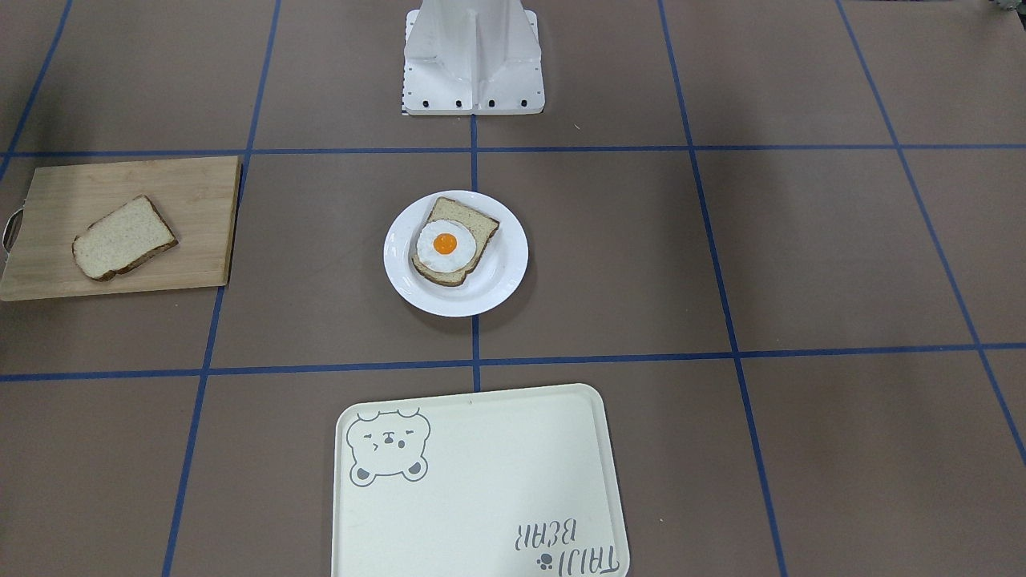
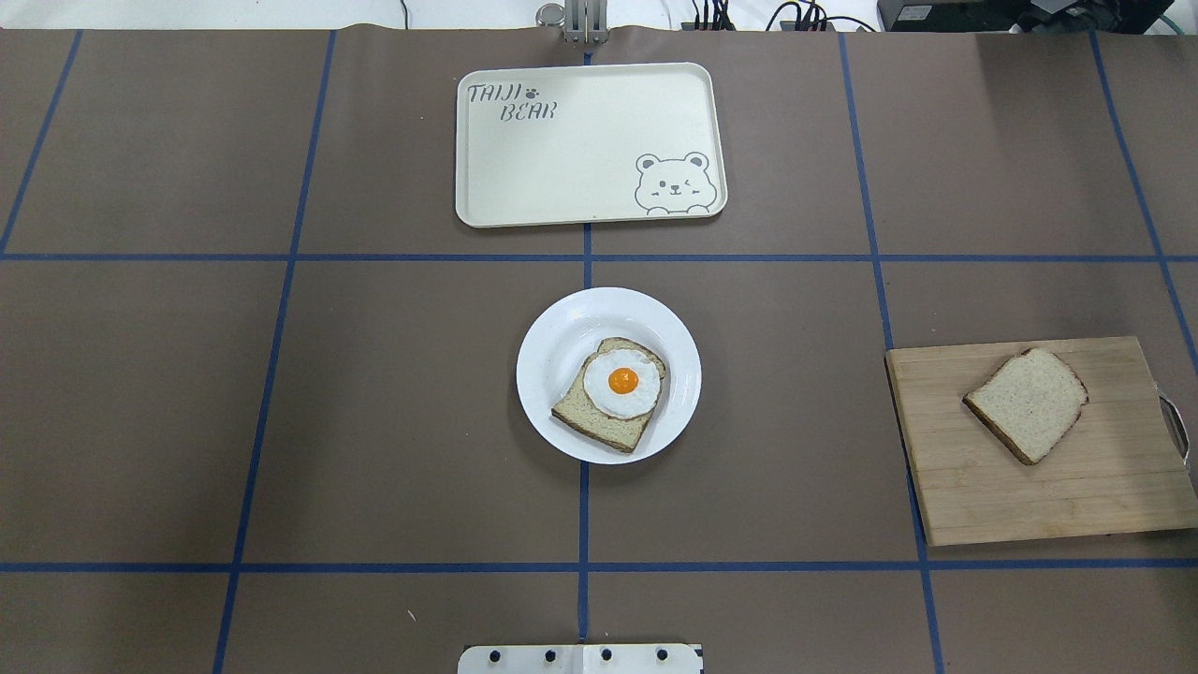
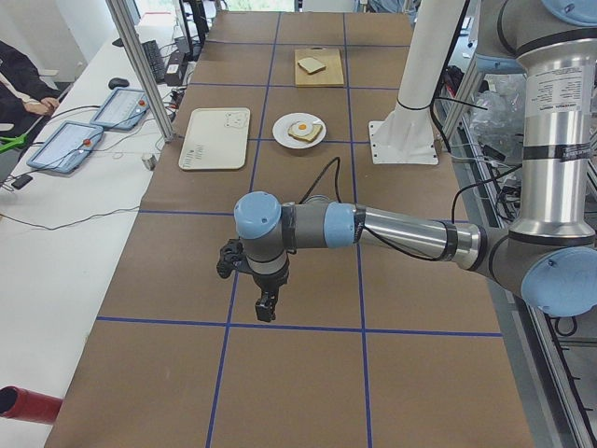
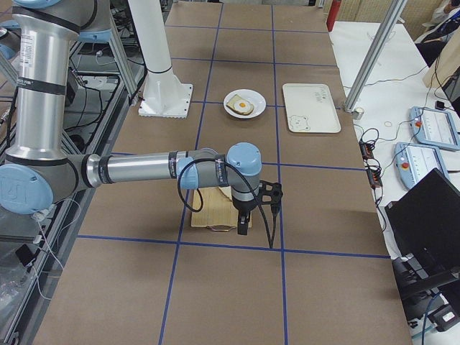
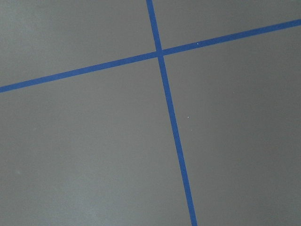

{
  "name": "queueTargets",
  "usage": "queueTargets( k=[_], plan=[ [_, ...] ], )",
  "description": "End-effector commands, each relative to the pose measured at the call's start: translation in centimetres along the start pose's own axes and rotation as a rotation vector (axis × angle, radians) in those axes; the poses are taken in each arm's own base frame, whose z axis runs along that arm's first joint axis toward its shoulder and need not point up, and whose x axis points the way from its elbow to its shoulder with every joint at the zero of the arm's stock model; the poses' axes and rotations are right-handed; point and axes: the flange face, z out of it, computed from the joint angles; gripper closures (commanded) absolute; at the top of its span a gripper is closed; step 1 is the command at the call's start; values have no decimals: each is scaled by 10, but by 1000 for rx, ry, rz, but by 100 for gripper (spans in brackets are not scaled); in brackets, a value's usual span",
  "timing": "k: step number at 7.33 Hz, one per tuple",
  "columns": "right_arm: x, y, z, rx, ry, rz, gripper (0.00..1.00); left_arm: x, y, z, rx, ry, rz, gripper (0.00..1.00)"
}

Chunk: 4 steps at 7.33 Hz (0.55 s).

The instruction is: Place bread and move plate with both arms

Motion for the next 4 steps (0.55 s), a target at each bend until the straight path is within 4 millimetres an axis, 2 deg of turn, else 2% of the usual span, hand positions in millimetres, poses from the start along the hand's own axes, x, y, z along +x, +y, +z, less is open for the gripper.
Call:
queueTargets(
  k=[1, 3, 4],
  plan=[
    [0, 0, 0, 0, 0, 0, 0, 1, 0, 0, 0, 0, 0, 2],
    [-3, -1, -3, 5, -3, -8, 0, 8, -1, -10, 16, -11, 18, 2],
    [-12, -6, -11, 30, -10, -41, 0, 11, -6, -14, 26, -12, 25, 2]
  ],
)
